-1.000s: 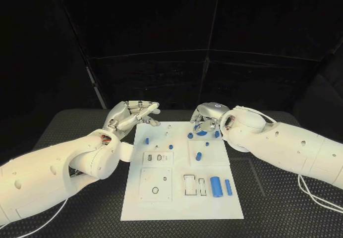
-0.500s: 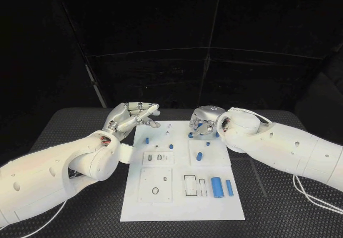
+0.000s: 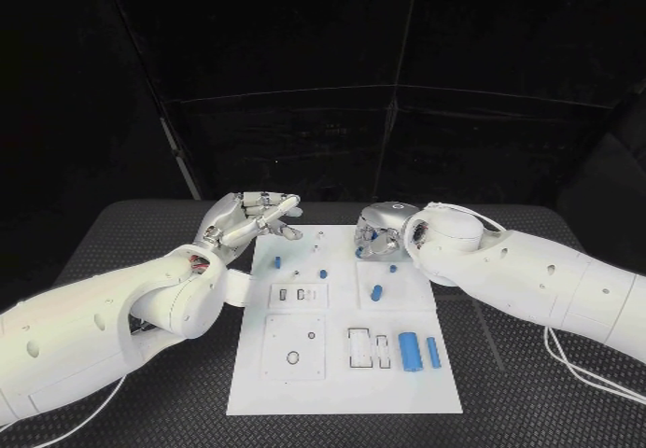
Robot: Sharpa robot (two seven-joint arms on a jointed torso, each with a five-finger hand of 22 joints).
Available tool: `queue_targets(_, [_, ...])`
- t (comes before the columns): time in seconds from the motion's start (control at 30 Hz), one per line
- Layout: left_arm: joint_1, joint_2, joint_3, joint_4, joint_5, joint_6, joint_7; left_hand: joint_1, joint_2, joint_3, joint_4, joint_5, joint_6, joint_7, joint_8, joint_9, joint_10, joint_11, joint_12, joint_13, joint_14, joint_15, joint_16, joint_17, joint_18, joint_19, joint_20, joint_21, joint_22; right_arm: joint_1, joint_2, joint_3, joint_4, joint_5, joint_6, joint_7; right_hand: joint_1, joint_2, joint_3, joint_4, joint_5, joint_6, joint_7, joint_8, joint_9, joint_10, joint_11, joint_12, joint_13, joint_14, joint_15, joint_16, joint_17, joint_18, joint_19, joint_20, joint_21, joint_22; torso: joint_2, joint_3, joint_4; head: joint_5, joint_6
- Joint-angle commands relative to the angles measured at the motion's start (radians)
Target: Assemble the parts on the task board
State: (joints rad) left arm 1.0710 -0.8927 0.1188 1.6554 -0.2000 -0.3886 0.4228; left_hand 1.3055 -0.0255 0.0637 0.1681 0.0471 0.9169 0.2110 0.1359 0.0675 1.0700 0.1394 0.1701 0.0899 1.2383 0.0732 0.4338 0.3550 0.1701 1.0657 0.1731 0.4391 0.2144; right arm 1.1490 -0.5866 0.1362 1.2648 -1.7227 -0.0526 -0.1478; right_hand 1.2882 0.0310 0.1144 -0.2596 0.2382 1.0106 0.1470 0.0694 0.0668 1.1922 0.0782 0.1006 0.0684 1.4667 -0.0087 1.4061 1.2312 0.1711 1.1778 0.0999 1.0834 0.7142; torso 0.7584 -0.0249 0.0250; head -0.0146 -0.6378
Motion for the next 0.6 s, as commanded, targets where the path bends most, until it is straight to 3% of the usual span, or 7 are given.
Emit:
queue_targets(0.03, [0.001, 0.000, 0.002, 0.002, -0.006, 0.012, 0.002, -0.002, 0.011, -0.005, -0.002, 0.000, -0.001, 0.007, -0.007, -0.001, 0.001, 0.007, -0.005, -0.002, -0.008, -0.001, 0.001, 0.001, 0.007, -0.008, 0.000, -0.002, 0.000, 0.002, 0.007, 0.000, -0.007, 0.005, 0.028, 0.019, -0.003, 0.009, 0.012, 0.001, -0.009, 0.010, 0.000, 0.002, 0.000, 0.011, -0.001, 0.006, -0.001, 0.050, 0.004, 0.006, 0.002, -0.017, 0.001, 0.000, 0.009, 0.003, 0.003, -0.0003, 0.0009, 0.001, -0.002])
queue_targets(0.43, [0.002, 0.000, 0.002, 0.000, -0.006, 0.014, -0.002, -0.002, 0.012, -0.006, -0.002, 0.000, -0.001, 0.007, -0.007, -0.001, 0.000, 0.007, -0.006, -0.002, -0.009, -0.001, 0.001, 0.002, 0.007, -0.008, 0.001, -0.003, 0.000, 0.002, 0.021, -0.002, -0.029, 0.013, 0.040, 0.036, -0.005, 0.024, 0.075, -0.004, -0.021, 0.059, 0.004, 0.013, 0.003, 0.045, -0.003, 0.006, 0.000, 0.049, 0.003, 0.014, 0.007, -0.017, -0.009, 0.000, 0.029, 0.019, 0.007, -0.0008, 0.0016, 0.003, -0.008])
queue_targets(0.6, [0.002, 0.000, 0.002, 0.000, -0.006, 0.016, -0.004, -0.002, 0.012, -0.006, -0.002, 0.000, -0.002, 0.008, -0.008, -0.001, 0.000, 0.008, -0.006, -0.002, -0.009, -0.001, 0.001, 0.003, 0.007, -0.009, 0.001, -0.003, 0.000, 0.002, 0.018, -0.002, -0.024, 0.023, -0.016, 0.055, 0.004, 0.041, 0.117, -0.006, -0.047, 0.089, -0.003, 0.021, 0.004, 0.070, -0.011, 0.009, 0.003, 0.050, -0.003, 0.019, 0.015, -0.018, -0.008, -0.005, 0.042, 0.032, 0.008, -0.0008, 0.0018, 0.004, -0.010])
